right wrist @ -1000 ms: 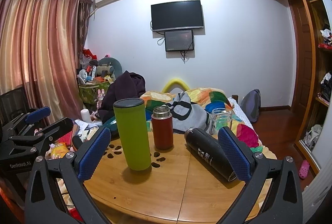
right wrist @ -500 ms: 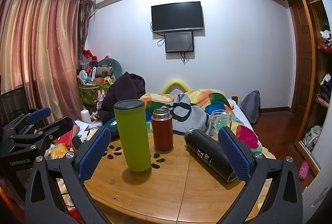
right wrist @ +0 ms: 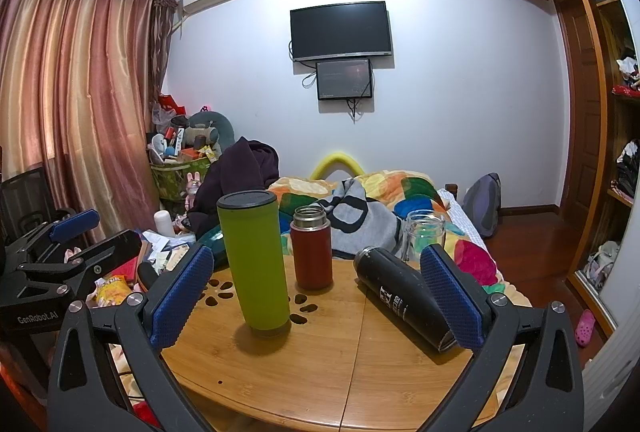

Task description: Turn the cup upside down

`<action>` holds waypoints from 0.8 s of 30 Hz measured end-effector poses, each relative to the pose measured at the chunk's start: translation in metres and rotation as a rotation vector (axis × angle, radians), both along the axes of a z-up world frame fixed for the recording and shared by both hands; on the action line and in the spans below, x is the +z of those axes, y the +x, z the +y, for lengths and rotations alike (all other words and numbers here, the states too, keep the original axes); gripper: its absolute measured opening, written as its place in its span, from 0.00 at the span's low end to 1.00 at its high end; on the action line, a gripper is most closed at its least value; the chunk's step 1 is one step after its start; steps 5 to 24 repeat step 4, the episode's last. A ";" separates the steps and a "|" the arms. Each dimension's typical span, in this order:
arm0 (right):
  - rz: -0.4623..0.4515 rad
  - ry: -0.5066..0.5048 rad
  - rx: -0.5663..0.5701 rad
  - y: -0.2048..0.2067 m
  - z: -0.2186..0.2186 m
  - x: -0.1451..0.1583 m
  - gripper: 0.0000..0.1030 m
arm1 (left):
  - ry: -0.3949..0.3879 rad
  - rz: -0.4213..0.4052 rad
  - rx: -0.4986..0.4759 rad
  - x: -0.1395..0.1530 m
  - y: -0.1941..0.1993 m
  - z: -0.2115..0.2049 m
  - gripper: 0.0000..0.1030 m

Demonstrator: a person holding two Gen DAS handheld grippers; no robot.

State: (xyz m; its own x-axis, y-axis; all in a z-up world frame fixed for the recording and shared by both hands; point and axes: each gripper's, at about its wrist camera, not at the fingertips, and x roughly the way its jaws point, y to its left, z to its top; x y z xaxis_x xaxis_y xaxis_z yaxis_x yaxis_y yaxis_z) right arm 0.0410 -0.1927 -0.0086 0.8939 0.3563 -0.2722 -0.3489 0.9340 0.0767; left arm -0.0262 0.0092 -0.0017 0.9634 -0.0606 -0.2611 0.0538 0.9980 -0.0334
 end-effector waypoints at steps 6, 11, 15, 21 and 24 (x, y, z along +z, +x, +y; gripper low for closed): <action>0.002 0.001 -0.001 0.001 0.000 0.001 1.00 | -0.004 -0.002 0.000 0.000 -0.001 0.000 1.00; 0.002 0.001 -0.001 0.001 0.000 0.001 1.00 | -0.004 -0.002 0.000 0.000 -0.001 0.000 1.00; 0.002 0.001 -0.001 0.001 0.000 0.001 1.00 | -0.004 -0.002 0.000 0.000 -0.001 0.000 1.00; 0.002 0.001 -0.001 0.001 0.000 0.001 1.00 | -0.004 -0.002 0.000 0.000 -0.001 0.000 1.00; 0.002 0.001 -0.001 0.001 0.000 0.001 1.00 | -0.004 -0.002 0.000 0.000 -0.001 0.000 1.00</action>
